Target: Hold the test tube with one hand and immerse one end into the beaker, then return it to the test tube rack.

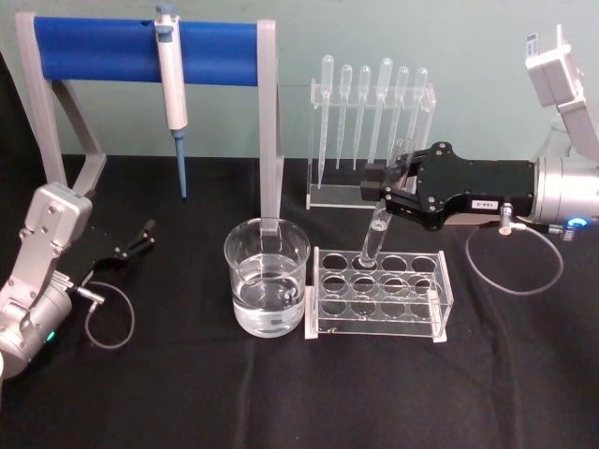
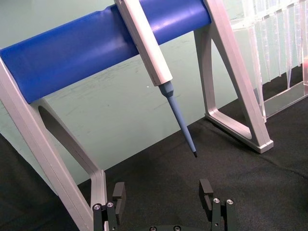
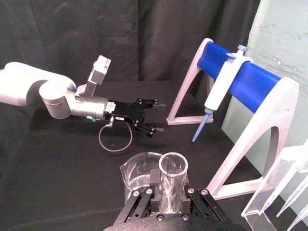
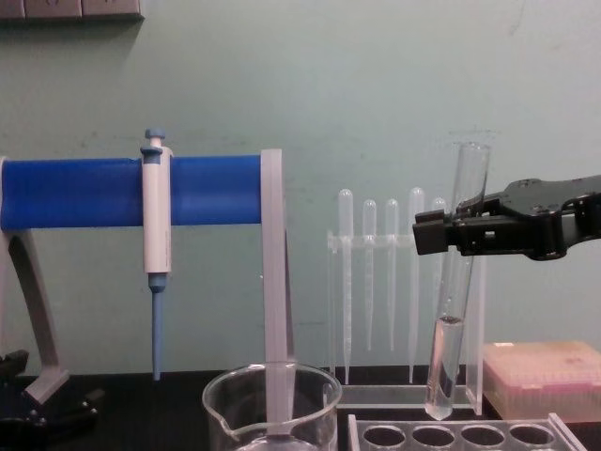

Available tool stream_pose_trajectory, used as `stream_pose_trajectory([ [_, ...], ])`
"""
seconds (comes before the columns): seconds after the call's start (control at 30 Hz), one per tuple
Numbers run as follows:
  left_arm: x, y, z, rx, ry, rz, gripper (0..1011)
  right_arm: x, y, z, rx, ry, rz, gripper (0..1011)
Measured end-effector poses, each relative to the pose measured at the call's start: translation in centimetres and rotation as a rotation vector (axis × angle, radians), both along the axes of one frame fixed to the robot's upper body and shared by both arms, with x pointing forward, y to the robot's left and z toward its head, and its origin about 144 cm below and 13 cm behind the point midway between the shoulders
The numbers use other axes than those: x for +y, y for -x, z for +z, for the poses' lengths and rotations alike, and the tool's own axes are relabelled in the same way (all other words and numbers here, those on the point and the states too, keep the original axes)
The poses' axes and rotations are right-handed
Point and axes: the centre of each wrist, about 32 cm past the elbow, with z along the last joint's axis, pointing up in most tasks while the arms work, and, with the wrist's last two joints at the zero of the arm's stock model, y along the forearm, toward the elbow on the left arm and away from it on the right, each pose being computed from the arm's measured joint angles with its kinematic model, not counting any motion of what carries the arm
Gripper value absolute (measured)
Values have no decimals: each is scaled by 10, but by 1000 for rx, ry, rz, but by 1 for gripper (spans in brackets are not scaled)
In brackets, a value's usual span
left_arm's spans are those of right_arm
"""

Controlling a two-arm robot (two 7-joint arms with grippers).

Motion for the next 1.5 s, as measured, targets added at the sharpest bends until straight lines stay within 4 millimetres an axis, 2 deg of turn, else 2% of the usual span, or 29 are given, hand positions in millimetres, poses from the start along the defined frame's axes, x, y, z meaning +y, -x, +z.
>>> stream_pose_trajectory([
  [0.43, 0, 0, 0, 0, 0, 0, 1000, 0, 0, 1, -4, 3, 1, 222],
  [0.73, 0, 0, 0, 0, 0, 0, 1000, 12, -8, 14, -33, -1, 25, 222],
  [1.07, 0, 0, 0, 0, 0, 0, 1000, 41, -22, 30, -65, -14, 76, 222],
  [1.13, 0, 0, 0, 0, 0, 0, 1000, 54, -26, 33, -74, -13, 97, 222],
  [1.5, 0, 0, 0, 0, 0, 0, 1000, 86, -39, 25, -51, -21, 144, 223],
])
